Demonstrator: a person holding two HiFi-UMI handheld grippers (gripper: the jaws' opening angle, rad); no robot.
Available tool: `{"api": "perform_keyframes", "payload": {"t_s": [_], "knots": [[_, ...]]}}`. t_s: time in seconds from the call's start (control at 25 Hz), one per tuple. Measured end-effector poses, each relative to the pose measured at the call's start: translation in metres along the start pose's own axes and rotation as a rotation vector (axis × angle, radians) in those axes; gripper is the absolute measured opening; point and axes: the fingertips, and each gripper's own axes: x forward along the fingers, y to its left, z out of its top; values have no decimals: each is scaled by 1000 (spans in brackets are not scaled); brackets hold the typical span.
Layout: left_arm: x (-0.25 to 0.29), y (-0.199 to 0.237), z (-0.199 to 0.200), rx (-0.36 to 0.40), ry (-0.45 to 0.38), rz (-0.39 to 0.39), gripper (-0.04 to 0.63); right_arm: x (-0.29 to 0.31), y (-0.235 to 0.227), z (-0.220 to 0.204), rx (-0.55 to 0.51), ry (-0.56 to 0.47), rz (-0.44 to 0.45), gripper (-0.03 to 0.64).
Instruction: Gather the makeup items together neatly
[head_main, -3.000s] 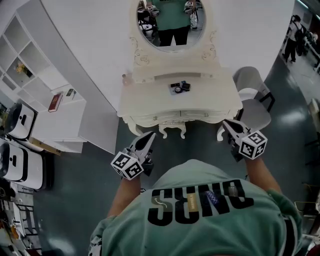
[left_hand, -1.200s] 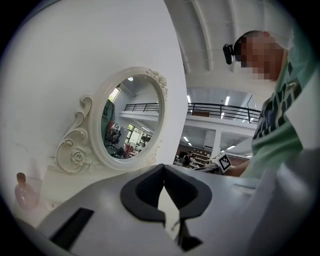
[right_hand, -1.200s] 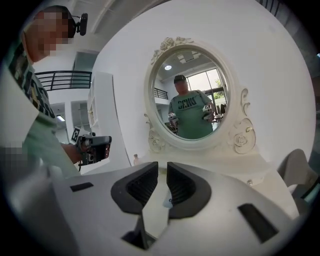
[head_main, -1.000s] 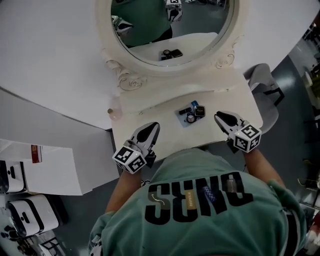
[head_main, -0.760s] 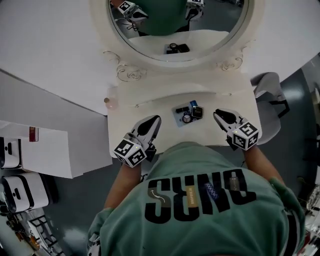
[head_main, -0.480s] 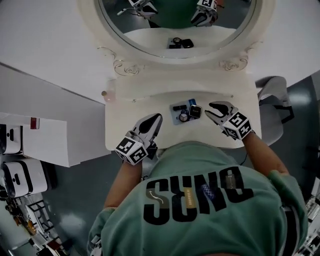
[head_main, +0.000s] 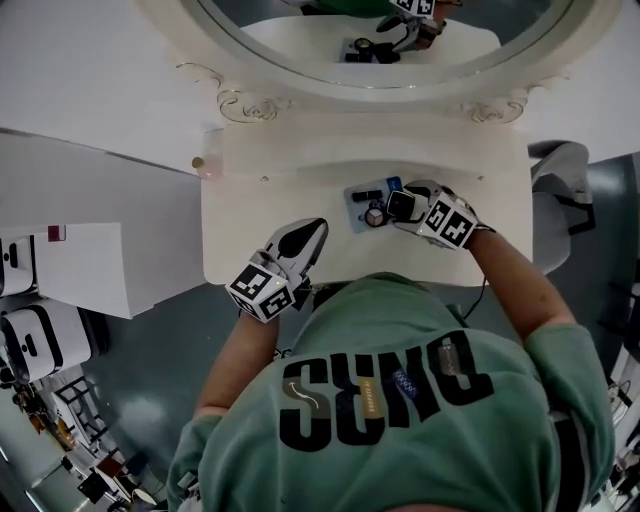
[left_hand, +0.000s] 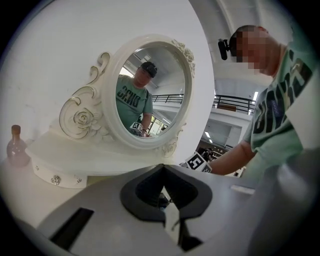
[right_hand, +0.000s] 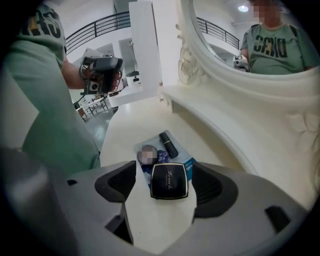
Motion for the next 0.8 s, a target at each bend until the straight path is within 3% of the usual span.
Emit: {"api": "perform_keyframes", "payload": {"t_s": [0.4, 0.64, 0.8], "knots": [[-12, 8, -21, -36, 32, 17, 8, 39, -13, -42, 29, 118, -1, 322], [-16, 5, -23, -29, 27, 19, 8, 27, -13, -37, 7, 83, 8, 313], [-21, 5, -16, -22, 5, 18, 8, -6, -10, -1, -18, 7, -5, 313]]}}
